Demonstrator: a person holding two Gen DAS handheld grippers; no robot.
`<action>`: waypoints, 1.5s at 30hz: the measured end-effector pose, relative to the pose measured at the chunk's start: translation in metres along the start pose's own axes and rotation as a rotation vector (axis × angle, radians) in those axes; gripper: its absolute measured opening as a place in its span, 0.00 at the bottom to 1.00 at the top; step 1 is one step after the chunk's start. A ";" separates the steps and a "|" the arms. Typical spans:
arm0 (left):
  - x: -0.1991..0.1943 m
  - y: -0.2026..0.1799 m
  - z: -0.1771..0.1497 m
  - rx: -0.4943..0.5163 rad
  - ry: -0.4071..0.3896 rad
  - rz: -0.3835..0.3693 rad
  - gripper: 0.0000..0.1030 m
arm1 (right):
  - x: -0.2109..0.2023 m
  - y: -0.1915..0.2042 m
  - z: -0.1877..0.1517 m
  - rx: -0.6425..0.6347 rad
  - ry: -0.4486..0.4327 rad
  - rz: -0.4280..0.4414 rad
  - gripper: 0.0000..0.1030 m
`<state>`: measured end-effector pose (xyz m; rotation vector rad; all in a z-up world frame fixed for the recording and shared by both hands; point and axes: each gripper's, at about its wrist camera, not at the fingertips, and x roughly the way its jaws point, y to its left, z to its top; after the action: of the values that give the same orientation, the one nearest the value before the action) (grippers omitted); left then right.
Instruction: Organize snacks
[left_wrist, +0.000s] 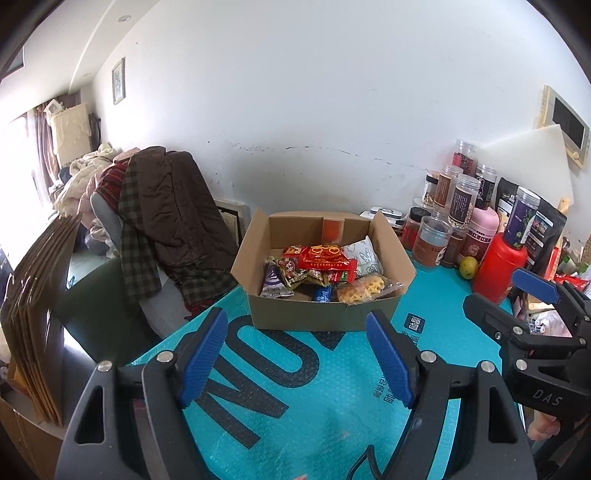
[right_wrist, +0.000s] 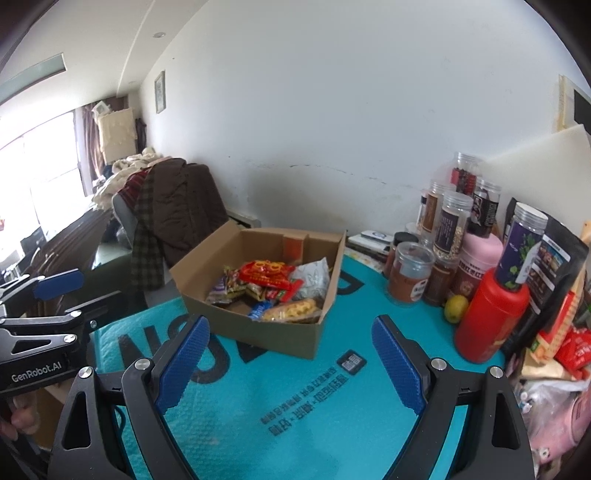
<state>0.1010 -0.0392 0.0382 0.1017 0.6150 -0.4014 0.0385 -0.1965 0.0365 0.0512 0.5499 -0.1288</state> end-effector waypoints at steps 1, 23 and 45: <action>0.000 0.001 -0.001 -0.006 0.000 0.002 0.75 | 0.000 0.000 0.000 -0.001 -0.001 0.000 0.88; 0.006 -0.001 -0.007 -0.021 0.022 0.020 0.75 | 0.009 -0.005 -0.002 -0.008 0.026 0.028 0.88; 0.005 -0.006 -0.010 -0.013 0.045 0.031 0.75 | 0.017 -0.007 -0.003 -0.016 0.041 0.058 0.88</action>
<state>0.0967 -0.0445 0.0276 0.1079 0.6591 -0.3660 0.0508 -0.2046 0.0249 0.0542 0.5903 -0.0674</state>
